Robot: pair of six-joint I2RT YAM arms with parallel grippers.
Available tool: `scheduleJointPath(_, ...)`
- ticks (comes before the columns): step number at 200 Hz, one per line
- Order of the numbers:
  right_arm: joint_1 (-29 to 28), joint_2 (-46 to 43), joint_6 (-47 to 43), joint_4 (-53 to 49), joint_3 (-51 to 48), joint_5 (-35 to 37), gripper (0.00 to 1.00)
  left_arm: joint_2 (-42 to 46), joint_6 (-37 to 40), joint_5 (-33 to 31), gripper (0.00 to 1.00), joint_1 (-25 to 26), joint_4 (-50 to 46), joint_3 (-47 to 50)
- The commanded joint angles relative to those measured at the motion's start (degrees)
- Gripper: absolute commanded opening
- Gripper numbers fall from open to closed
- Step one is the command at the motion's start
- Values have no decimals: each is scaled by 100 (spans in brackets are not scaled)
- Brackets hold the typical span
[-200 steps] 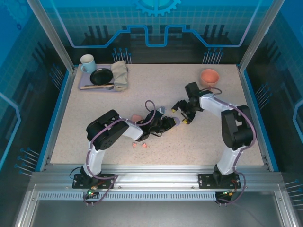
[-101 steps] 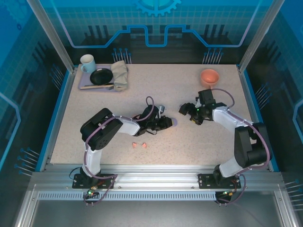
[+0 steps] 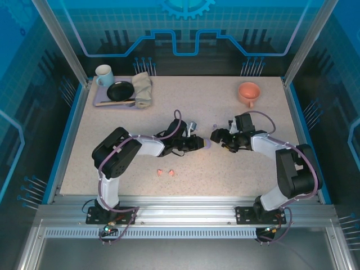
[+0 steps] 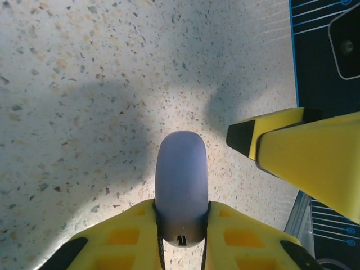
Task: Insert the wireless bluetooth earbuds into the charging case
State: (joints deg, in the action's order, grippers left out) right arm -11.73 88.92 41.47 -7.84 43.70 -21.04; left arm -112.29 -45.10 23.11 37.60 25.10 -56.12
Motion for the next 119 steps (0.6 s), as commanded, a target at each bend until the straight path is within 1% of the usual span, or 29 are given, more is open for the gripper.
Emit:
scheduleJointPath(1,-75,124,-113,160,-56,-116,76,290,160,211,19,-60,-84,-149)
scheduleJointPath(68,-172,195,-148,248,-100,-217,74,392,204,234,19,-99,-192,-302)
scheduleJointPath(119,-143,332,-155,151,-90,-9,73,535,210,291,19,-96,-207,-330)
